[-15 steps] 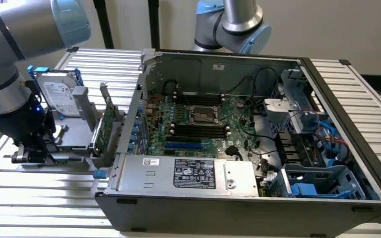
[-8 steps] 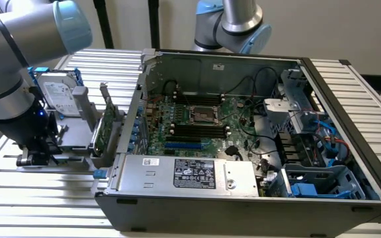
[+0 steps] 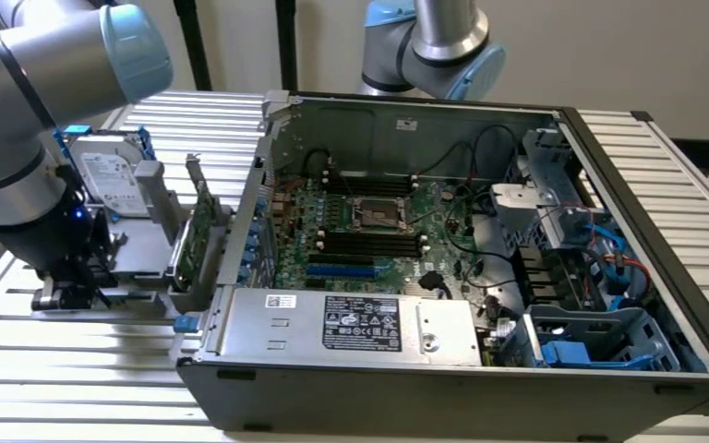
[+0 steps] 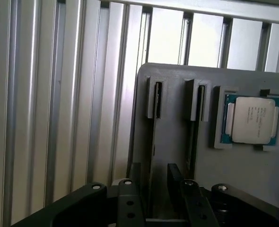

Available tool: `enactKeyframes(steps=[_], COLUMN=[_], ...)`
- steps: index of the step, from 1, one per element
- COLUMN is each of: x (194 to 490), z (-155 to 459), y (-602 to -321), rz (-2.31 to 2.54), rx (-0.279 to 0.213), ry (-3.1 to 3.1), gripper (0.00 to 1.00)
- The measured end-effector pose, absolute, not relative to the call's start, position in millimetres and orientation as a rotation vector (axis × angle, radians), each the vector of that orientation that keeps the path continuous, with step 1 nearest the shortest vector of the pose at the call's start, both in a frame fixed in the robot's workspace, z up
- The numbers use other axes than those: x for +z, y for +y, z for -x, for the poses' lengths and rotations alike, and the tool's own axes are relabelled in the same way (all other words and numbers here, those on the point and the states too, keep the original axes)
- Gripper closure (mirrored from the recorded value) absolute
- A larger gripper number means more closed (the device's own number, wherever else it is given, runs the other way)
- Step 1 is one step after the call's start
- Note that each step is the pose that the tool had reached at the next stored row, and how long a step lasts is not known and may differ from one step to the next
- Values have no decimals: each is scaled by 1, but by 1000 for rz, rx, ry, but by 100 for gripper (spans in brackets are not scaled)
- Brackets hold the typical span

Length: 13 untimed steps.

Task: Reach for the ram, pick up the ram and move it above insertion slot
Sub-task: 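Pick up the ram and move it above insertion slot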

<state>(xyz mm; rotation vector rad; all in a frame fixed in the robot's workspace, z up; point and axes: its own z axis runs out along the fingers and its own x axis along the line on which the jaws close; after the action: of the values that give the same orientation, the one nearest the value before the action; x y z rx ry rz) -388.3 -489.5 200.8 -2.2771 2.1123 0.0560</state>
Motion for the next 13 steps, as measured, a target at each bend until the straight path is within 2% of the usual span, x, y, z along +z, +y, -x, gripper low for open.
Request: enactKeyframes(steps=[13], x=[198], z=[388], y=[-489], rz=[2246], rx=[75], ry=[2133], gripper=[64])
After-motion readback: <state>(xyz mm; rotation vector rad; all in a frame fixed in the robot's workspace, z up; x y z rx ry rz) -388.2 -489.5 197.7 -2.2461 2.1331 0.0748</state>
